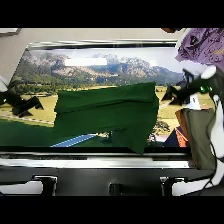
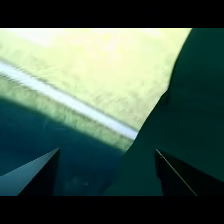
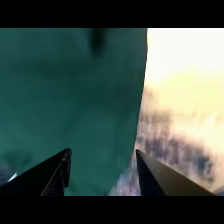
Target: Fold the clothes and pants, and hang the long-sleeved shirts on hangers.
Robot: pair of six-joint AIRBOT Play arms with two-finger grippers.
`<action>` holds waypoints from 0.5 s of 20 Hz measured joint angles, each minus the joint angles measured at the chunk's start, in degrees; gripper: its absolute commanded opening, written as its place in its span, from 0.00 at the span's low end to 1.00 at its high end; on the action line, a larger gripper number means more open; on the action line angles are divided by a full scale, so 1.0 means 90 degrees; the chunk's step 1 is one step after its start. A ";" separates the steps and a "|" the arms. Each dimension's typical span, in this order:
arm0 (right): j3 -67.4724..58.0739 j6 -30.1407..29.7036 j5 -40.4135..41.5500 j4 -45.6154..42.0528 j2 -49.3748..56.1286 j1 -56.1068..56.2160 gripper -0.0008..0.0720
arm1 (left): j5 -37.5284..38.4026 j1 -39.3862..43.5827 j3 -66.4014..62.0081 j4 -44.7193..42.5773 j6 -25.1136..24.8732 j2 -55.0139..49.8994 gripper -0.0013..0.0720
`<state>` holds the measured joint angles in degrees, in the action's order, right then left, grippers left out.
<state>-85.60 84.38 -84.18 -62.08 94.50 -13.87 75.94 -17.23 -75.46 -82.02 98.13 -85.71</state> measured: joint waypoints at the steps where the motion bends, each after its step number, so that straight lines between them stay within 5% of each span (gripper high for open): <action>1: 0.0697 -0.0177 0.0078 0.0177 -0.0308 -0.0080 0.67 | -0.0085 -0.0085 0.0381 0.0002 0.0032 0.0243 0.91; 10: 0.5124 -0.1224 0.1416 0.1785 -0.2006 -0.0279 0.66 | -0.0321 -0.0226 0.1569 0.0056 0.0221 0.0845 0.91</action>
<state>-39.48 73.36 -71.44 -46.02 76.44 -16.38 73.06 -19.27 -61.34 -81.52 100.12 -78.11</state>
